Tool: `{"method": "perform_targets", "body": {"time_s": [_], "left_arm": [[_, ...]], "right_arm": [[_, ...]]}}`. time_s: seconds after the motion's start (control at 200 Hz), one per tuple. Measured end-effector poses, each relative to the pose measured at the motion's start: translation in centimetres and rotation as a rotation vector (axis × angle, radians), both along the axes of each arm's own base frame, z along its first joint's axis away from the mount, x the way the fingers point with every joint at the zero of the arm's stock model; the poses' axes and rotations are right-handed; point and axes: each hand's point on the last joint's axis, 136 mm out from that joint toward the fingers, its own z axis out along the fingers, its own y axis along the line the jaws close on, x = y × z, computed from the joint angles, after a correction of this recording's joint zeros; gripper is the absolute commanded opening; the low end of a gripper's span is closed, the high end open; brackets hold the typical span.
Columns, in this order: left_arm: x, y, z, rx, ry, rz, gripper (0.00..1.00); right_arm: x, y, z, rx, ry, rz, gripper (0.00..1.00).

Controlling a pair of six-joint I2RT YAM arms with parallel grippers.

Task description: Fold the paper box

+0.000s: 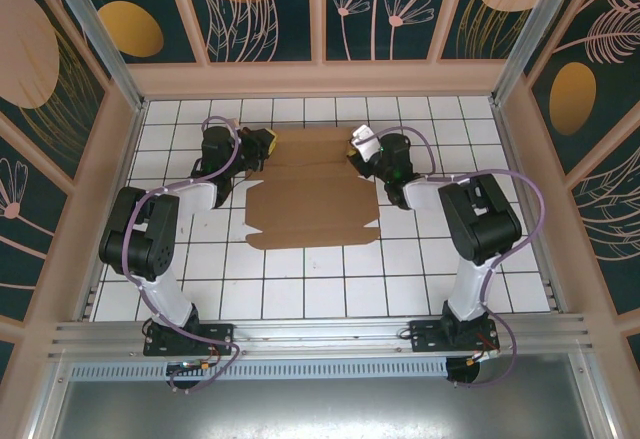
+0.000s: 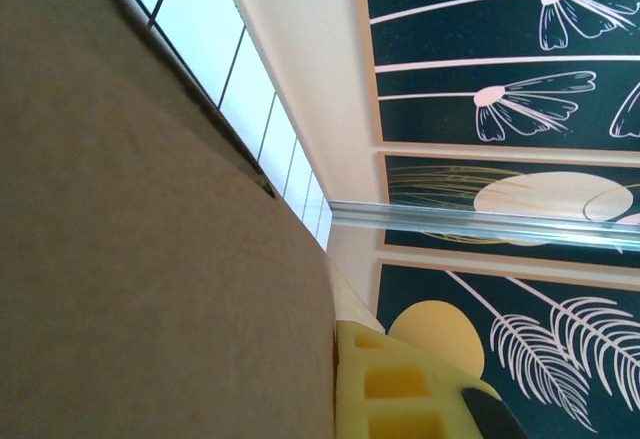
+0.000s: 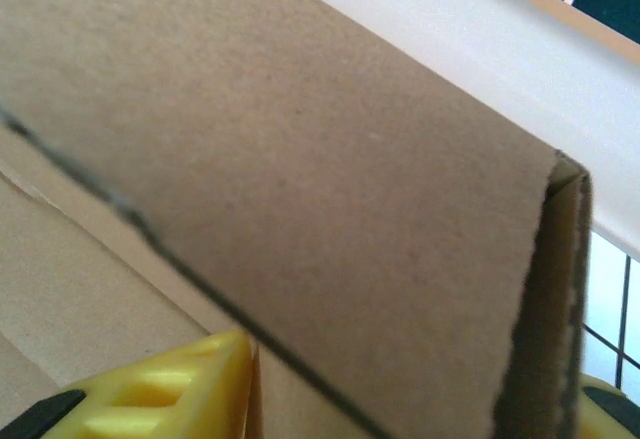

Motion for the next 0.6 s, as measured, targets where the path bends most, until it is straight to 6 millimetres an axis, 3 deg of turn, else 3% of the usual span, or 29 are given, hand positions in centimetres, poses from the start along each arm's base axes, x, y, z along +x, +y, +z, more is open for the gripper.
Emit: {"method": "perform_targets", "body": {"time_s": [0.23, 0.44, 0.596], "left_arm": [[0.2, 0.4, 0.1, -0.01, 0.005, 0.017, 0.0], [0.4, 0.7, 0.0, -0.024, 0.011, 0.033, 0.0], [0.2, 0.8, 0.0, -0.048, 0.022, 0.042, 0.0]], "right_arm": [[1.7, 1.0, -0.7, -0.013, 0.034, 0.025, 0.47], [2.8, 0.9, -1.0, -0.022, 0.055, -0.008, 0.23], [2.8, 0.9, -1.2, -0.003, 0.074, -0.053, 0.17]]}}
